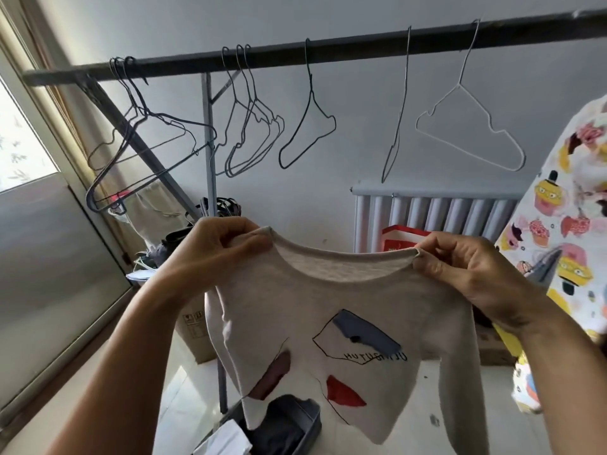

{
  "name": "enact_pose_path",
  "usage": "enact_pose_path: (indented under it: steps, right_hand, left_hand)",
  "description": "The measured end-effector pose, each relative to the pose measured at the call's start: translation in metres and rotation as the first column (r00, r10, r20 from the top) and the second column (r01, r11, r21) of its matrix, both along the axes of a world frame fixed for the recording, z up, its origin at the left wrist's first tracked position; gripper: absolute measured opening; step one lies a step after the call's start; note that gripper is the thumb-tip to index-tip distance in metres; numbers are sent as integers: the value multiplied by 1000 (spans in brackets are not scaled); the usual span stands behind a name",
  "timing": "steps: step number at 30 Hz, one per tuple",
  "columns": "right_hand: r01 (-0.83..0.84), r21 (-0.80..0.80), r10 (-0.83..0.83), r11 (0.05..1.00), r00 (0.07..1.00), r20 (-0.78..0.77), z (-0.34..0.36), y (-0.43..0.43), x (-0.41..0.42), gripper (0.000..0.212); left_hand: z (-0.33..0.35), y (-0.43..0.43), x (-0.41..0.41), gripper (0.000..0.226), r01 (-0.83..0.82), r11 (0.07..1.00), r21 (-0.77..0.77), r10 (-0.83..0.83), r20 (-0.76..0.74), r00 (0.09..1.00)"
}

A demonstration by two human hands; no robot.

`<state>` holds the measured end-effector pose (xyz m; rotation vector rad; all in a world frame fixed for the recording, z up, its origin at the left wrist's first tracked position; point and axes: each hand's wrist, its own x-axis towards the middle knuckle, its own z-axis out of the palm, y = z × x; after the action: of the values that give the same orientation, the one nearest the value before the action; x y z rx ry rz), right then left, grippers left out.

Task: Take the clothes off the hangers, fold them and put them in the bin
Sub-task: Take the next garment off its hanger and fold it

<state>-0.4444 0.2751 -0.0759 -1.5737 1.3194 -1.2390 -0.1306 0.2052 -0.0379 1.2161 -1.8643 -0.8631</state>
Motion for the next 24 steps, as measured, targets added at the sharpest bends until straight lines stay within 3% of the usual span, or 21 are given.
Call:
enact_pose_path:
  steps: [4,9,17,24]
  right_hand:
    - [90,-23,-84,996,978,191,-5,-6,12,17]
    - [340,-72,-319,938,925,207,-14,-17,40,20]
    - [310,-127,-289,942,944,161,-12,-15,86,18]
    - [278,-155,-271,948,960,64,-12,-12,89,9]
  left_hand:
    - [-6,-1,-13,16,-113,994,-6,111,-144,983]
    - [-28,2,-43,28,-271,961,59,277,-269,922]
    - [-53,27,-92,19,-78,991,107,114,-392,913]
    - [-53,35,-101,10,-36,994,101,76,-424,902]
